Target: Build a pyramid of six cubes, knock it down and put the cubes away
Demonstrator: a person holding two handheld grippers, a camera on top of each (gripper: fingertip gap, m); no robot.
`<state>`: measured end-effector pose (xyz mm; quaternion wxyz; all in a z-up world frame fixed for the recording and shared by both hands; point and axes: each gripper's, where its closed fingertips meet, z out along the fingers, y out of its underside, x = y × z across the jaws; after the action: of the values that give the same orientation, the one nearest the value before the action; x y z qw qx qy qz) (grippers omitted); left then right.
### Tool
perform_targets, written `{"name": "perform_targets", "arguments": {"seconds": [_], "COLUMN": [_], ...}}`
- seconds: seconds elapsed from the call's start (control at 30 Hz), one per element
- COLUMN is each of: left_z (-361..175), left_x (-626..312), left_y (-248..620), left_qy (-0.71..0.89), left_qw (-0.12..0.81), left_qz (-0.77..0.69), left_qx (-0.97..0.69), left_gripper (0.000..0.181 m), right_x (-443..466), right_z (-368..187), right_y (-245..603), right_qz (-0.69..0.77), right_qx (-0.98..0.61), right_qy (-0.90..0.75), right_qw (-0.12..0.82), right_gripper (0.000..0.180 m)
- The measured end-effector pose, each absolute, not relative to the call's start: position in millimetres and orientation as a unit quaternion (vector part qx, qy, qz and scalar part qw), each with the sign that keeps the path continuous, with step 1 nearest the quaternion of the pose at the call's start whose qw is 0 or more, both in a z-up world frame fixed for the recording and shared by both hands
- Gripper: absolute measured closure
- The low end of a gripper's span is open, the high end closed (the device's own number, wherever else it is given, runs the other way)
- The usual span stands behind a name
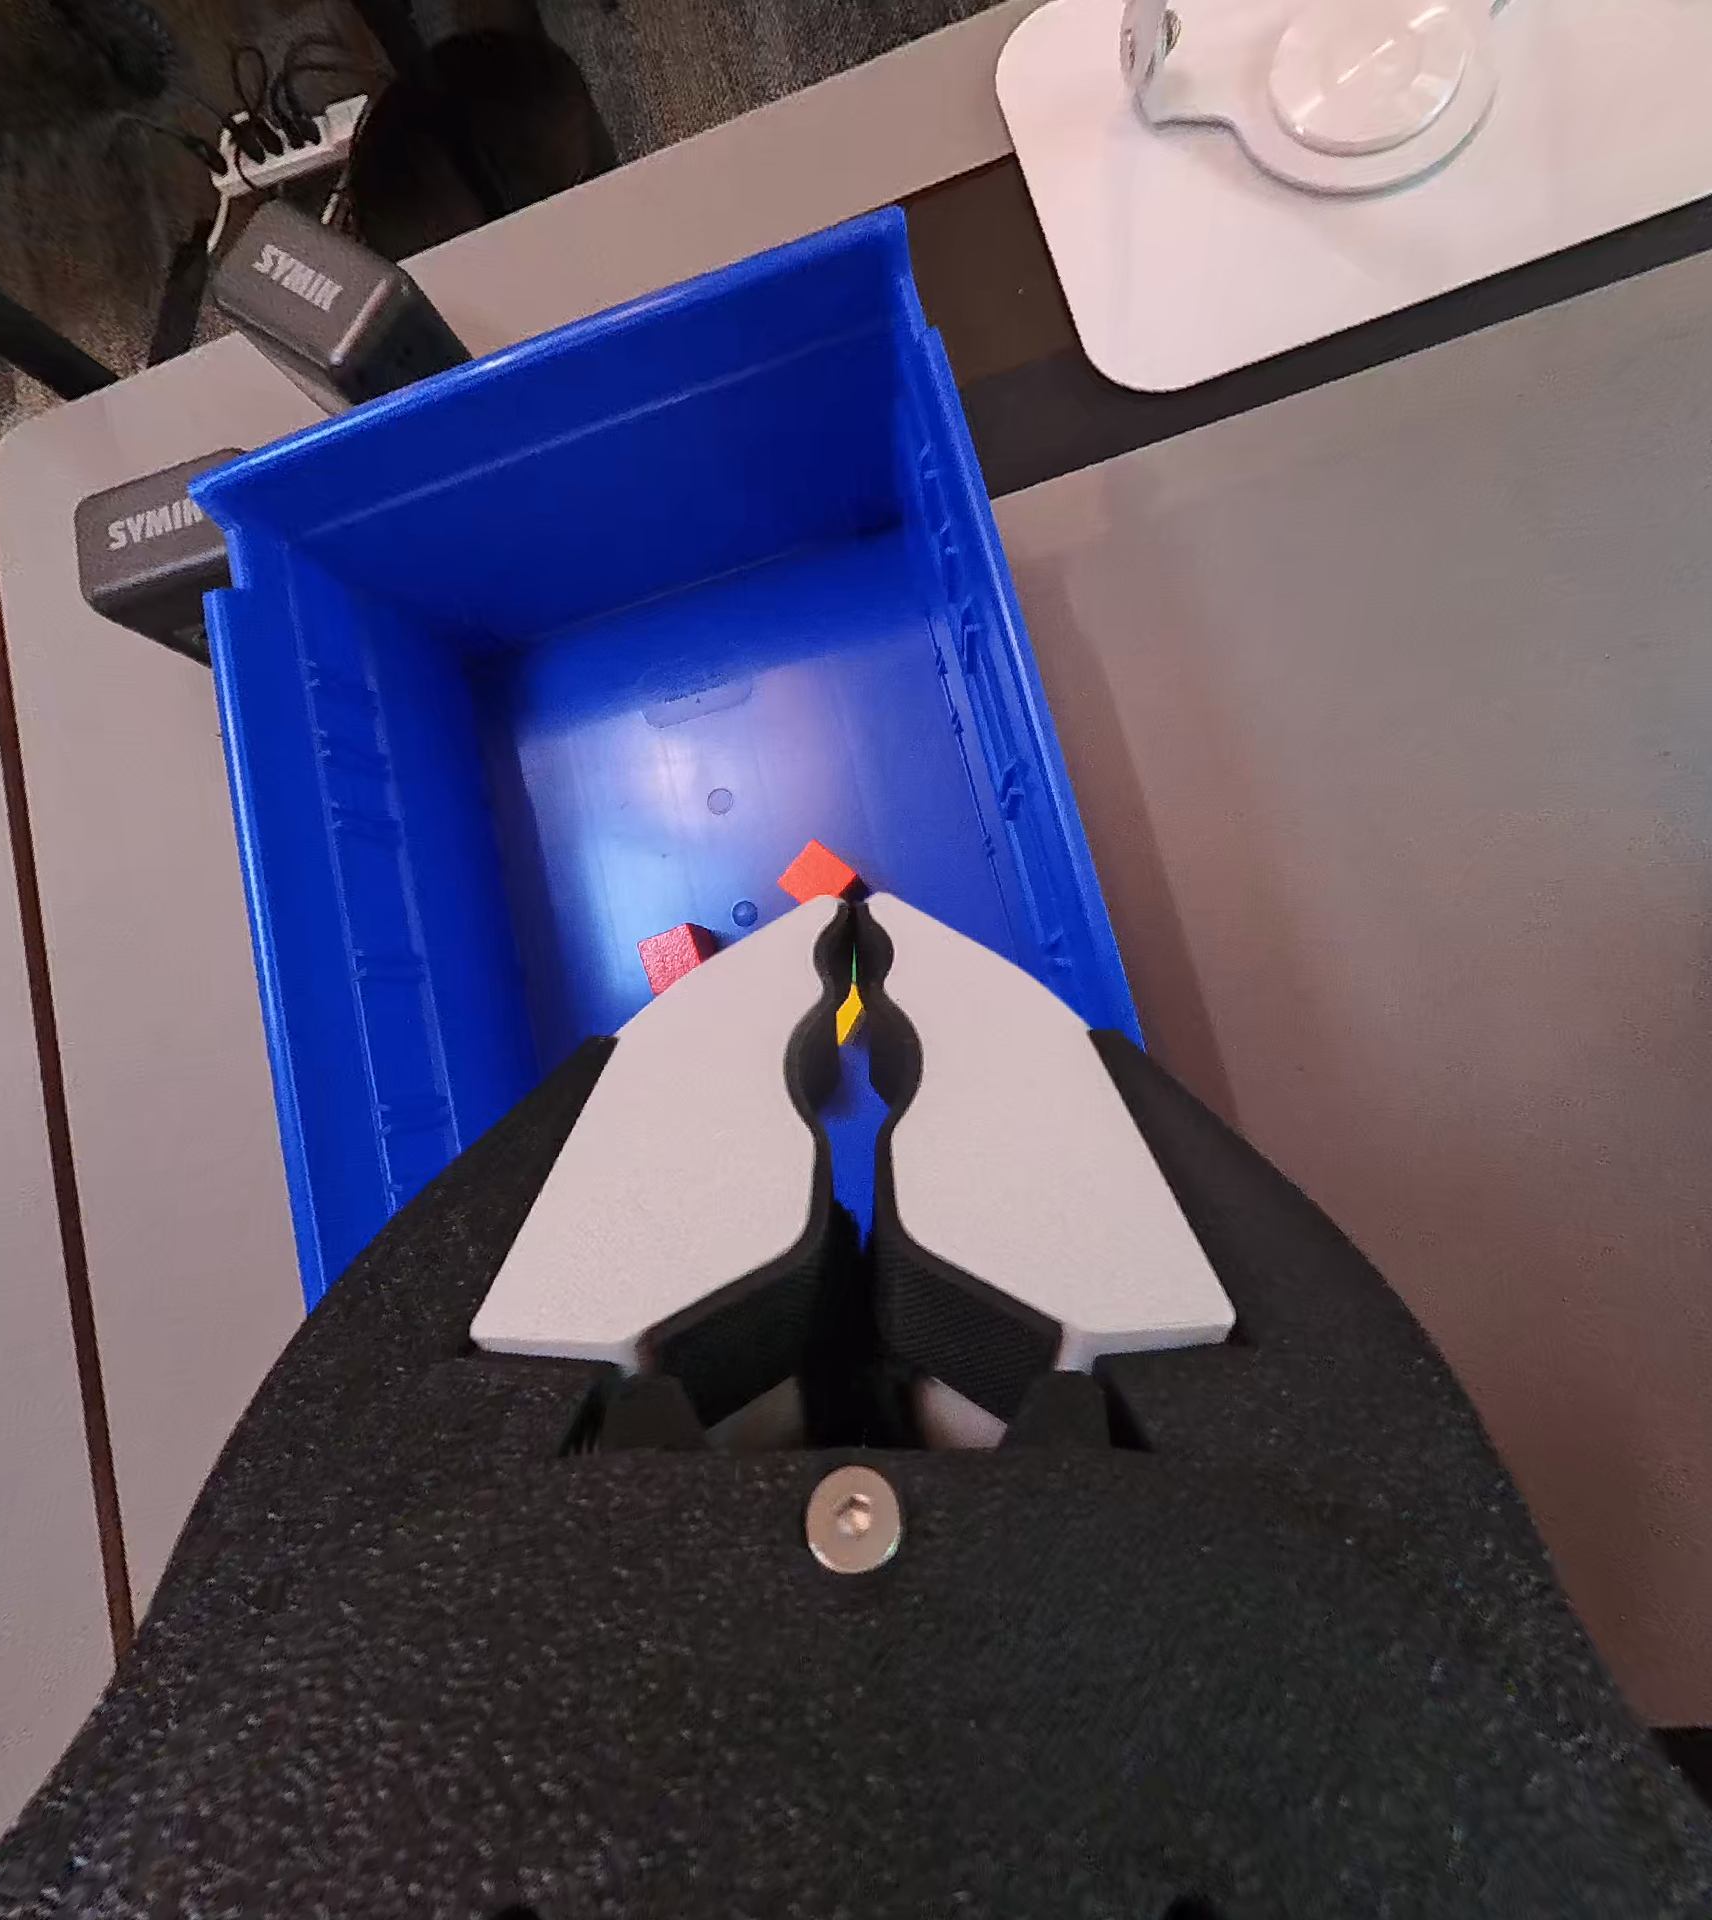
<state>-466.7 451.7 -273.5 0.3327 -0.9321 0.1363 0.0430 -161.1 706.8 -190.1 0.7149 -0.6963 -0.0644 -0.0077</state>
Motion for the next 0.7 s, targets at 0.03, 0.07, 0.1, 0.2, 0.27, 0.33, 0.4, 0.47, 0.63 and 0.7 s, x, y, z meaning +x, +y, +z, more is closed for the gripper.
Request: {"name": "perform_targets", "arguments": {"seconds": [0.03, 0.07, 0.1, 0.2, 0.27, 0.33, 0.4, 0.47, 0.63, 0.7], "left_z": [-274.6, -275.7, -276.3, -275.8, -275.6, -275.3, -274.7, -274.1, -273.5, -271.2], "left_x": [-466.9, -467.3, -468.0, -469.6, -468.9, -468.2, -468.0, -468.0, -468.9, -468.3], "left_y": [450.7, 449.9, 449.6, 450.0, 449.9, 450.1, 450.2, 450.2, 450.3, 450.3], "left_qy": [0.137, 0.137, 0.136, 0.133, 0.135, 0.136, 0.137, 0.137, 0.135, 0.135], "left_qw": [0.329, 0.325, 0.323, 0.325, 0.325, 0.326, 0.327, 0.329, 0.33, 0.334], "left_qz": [0.043, 0.043, 0.043, 0.046, 0.045, 0.046, 0.047, 0.048, 0.049, 0.051], "left_qx": [-0.933, -0.935, -0.935, -0.935, -0.935, -0.934, -0.934, -0.933, -0.933, -0.932], "left_gripper": [0.18, 0.18, 0.18, 0.18, 0.18, 0.18, 0.18, 0.18, 0.18, 0.18], "right_x": [-161.0, -161.0, -161.0, -160.9, -161.0, -160.9, -160.9, -161.0, -160.8, -160.8], "right_z": [-190.2, -190.2, -190.3, -190.3, -190.4, -190.5, -190.5, -190.5, -190.6, -190.8], "right_y": [706.8, 706.8, 706.9, 706.7, 706.8, 706.7, 706.5, 706.6, 706.5, 706.6], "right_qz": [-0.007, -0.007, -0.008, -0.009, -0.008, -0.008, -0.01, -0.011, -0.01, -0.01], "right_qx": [-0.696, -0.696, -0.696, -0.696, -0.696, -0.697, -0.697, -0.697, -0.697, -0.697], "right_qy": [-0.064, -0.064, -0.064, -0.064, -0.064, -0.064, -0.064, -0.064, -0.064, -0.064], "right_qw": [0.715, 0.715, 0.715, 0.715, 0.715, 0.715, 0.714, 0.714, 0.714, 0.714], "right_gripper": [0.15, 0.15, 0.15, 0.15, 0.15, 0.15, 0.15, 0.15, 0.15, 0.15]}}
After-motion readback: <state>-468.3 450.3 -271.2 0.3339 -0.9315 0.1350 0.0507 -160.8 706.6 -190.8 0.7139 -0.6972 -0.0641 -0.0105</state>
